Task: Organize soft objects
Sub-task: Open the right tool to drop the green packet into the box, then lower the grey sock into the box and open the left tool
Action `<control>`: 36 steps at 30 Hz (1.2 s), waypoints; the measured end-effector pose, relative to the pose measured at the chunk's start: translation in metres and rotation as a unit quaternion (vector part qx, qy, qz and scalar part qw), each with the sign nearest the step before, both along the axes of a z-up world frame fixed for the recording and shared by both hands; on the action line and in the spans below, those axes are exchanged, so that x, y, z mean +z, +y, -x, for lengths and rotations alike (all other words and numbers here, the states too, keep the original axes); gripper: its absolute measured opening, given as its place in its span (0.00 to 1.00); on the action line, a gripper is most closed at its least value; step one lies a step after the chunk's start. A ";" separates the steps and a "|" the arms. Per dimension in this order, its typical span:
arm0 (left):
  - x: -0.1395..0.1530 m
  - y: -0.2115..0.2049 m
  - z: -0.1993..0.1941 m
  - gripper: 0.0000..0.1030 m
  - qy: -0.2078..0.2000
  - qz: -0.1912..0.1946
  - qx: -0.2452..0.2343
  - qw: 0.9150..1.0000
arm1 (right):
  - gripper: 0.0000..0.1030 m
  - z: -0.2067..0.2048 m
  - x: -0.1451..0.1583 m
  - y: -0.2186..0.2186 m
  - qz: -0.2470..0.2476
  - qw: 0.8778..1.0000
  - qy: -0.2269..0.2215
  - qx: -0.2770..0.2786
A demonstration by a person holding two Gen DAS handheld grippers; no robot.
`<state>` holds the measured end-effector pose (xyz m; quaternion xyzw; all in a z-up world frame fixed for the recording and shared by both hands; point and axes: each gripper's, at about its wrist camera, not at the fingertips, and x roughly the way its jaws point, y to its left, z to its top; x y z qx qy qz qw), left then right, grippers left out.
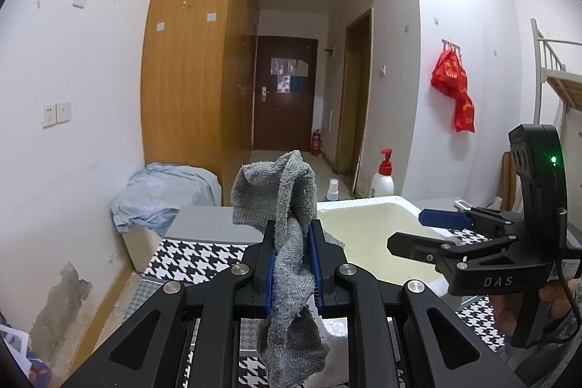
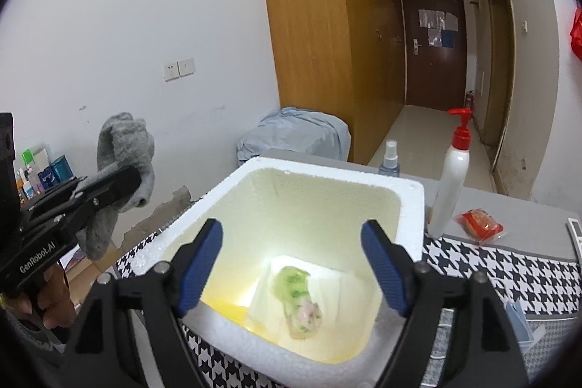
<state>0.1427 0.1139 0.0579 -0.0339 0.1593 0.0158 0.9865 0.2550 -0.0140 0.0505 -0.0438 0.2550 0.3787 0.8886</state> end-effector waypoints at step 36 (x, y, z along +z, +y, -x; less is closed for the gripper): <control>0.002 -0.030 -0.040 0.17 0.027 -0.004 -0.057 0.998 | 1.00 0.010 0.009 -0.072 -0.042 0.997 -0.023 -0.067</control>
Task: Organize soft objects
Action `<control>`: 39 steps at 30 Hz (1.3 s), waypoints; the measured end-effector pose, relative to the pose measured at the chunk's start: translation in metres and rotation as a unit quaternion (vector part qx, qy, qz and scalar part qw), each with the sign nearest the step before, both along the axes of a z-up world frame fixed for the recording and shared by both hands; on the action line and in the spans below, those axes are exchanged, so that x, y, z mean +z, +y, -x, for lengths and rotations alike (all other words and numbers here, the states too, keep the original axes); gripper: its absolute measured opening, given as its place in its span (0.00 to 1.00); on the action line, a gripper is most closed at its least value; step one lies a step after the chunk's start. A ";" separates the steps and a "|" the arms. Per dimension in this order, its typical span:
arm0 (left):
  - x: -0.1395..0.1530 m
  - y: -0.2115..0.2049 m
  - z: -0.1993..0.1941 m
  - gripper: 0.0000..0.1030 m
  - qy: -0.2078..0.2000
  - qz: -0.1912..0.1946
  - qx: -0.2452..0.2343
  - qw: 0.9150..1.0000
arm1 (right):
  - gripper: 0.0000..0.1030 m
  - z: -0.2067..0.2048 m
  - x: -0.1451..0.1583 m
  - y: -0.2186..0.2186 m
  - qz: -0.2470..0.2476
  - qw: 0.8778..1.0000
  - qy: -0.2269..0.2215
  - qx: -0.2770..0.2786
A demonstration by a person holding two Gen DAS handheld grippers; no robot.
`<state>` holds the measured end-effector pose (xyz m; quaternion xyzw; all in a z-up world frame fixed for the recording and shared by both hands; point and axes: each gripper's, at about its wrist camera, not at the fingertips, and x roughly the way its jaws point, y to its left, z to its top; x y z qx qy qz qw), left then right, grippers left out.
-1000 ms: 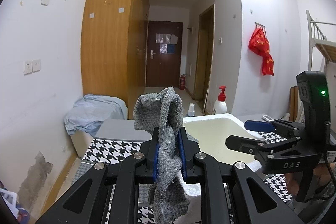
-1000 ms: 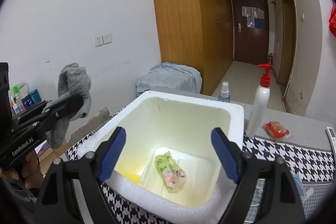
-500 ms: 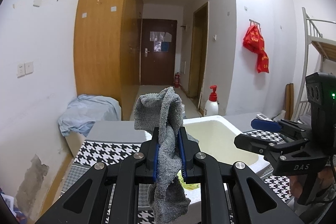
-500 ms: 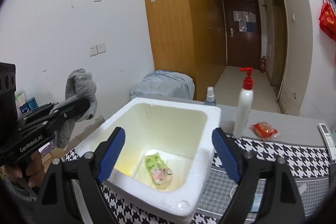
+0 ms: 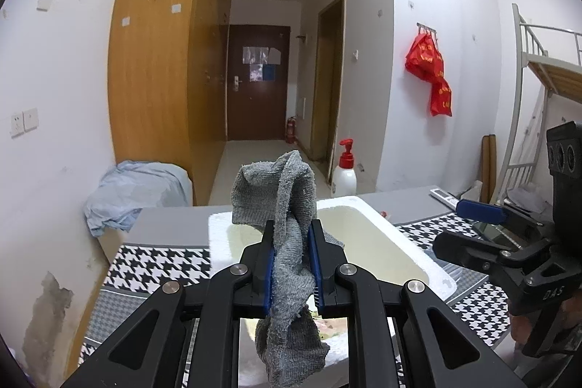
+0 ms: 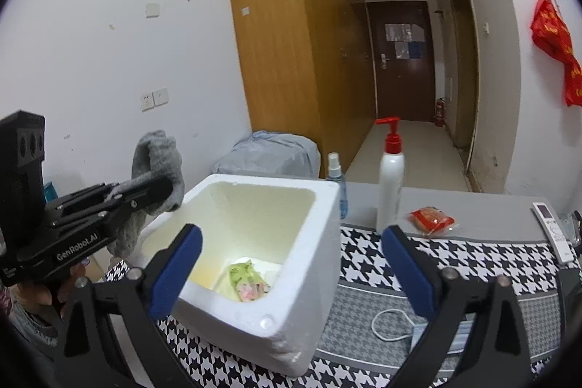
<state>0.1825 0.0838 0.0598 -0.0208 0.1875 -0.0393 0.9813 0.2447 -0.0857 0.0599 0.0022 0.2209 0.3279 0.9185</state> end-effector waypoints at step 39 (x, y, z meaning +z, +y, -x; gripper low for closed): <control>-0.003 -0.048 -0.009 0.96 -0.015 -0.017 -0.021 1.000 | 1.00 0.006 -0.017 -0.062 -0.010 0.998 0.013 -0.054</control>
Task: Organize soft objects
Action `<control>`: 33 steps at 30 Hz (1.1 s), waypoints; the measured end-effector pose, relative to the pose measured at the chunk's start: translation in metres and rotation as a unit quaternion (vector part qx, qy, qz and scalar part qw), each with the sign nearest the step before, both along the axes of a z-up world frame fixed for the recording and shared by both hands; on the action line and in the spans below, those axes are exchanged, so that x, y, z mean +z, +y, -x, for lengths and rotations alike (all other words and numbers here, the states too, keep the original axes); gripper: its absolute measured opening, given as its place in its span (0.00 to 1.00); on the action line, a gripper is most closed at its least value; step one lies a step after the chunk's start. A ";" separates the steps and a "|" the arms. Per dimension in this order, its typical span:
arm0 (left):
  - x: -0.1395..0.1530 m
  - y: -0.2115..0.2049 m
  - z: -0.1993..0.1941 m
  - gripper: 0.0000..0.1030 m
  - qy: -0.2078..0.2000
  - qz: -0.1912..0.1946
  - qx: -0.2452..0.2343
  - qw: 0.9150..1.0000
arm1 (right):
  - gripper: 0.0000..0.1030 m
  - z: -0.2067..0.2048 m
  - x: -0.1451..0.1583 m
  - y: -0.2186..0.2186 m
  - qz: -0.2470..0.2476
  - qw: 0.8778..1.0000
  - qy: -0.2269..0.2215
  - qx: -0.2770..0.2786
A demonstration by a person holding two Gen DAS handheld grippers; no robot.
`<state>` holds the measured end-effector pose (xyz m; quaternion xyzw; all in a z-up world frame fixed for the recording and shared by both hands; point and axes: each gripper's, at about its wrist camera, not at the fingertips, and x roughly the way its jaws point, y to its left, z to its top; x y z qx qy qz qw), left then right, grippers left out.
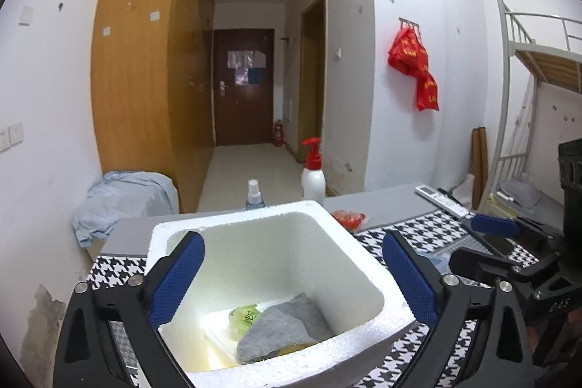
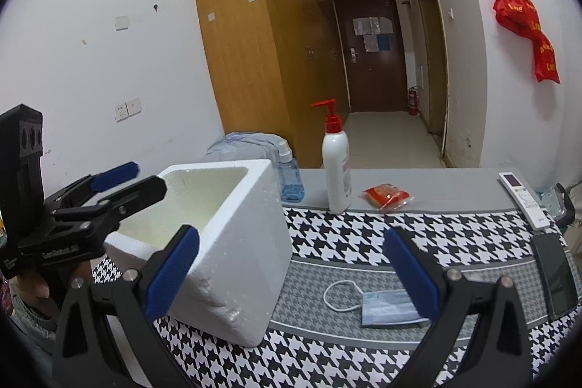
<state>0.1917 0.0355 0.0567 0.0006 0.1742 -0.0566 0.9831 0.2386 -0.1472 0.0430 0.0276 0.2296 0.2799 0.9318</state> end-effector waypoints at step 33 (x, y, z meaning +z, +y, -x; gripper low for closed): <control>-0.007 -0.057 0.021 0.97 0.005 0.004 -0.052 0.999 | 1.00 0.029 -0.022 -0.057 -0.001 0.999 0.001 -0.047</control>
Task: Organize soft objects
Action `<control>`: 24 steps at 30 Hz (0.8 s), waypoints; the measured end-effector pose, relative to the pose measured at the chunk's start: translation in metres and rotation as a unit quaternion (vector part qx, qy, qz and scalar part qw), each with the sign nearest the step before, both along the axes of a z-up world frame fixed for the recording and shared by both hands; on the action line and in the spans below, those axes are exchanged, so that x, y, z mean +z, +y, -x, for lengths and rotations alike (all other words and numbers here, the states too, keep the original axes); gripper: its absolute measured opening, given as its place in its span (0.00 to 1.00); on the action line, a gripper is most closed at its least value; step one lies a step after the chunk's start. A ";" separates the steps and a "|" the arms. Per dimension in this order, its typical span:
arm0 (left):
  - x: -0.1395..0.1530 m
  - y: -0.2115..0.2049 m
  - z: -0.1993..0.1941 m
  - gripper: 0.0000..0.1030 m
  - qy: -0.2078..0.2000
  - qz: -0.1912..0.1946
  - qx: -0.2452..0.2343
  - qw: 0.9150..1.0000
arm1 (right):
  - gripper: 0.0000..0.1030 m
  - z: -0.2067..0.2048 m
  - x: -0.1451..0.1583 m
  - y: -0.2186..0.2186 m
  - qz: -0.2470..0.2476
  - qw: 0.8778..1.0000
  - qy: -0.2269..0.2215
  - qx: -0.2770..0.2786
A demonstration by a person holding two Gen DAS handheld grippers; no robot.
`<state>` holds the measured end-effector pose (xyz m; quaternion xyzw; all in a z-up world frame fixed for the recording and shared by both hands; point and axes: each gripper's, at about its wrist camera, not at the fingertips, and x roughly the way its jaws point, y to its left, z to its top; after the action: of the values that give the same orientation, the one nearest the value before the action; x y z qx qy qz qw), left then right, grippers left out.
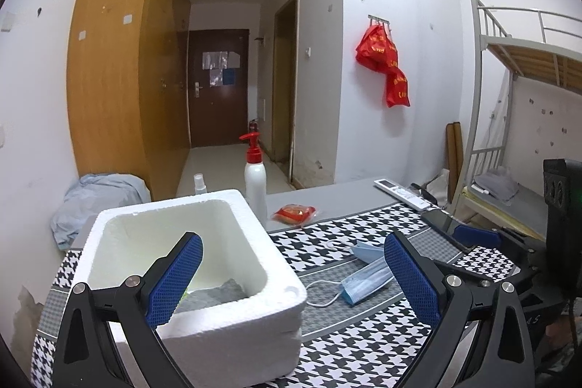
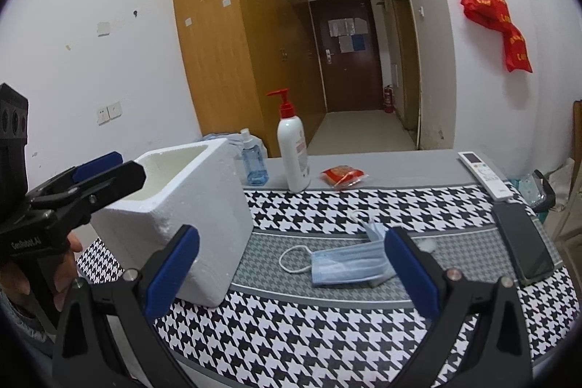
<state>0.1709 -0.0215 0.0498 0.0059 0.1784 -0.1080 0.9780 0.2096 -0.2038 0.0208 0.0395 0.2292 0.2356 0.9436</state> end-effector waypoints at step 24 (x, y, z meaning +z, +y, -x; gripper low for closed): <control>-0.017 -0.051 0.001 0.97 0.016 -0.019 -0.052 0.998 | 1.00 0.019 -0.014 -0.044 0.008 0.999 0.005 -0.043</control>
<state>0.1700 -0.0726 0.0330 0.0324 0.1958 -0.1557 0.9677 0.1906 -0.2478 0.0071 0.0428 0.2339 0.1927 0.9520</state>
